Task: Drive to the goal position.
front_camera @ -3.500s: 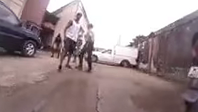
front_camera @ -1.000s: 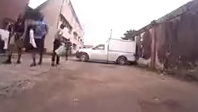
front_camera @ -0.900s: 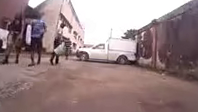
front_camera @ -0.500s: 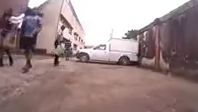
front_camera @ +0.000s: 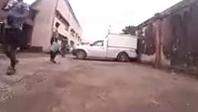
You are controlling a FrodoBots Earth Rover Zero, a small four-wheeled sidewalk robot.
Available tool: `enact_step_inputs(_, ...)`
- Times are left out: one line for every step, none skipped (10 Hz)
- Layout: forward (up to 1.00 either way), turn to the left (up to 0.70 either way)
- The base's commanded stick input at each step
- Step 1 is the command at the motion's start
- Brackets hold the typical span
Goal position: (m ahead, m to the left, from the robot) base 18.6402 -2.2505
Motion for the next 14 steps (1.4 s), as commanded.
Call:
enact_step_inputs(0.85,0.00)
enact_step_inputs(0.85,0.00)
enact_step_inputs(0.85,0.00)
enact_step_inputs(0.85,0.00)
enact_step_inputs(0.85,0.00)
enact_step_inputs(0.85,0.00)
enact_step_inputs(0.85,0.00)
enact_step_inputs(0.85,0.00)
enact_step_inputs(0.85,0.00)
enact_step_inputs(0.85,0.00)
enact_step_inputs(0.85,0.00)
enact_step_inputs(0.85,0.00)
enact_step_inputs(0.85,0.00)
enact_step_inputs(0.85,0.00)
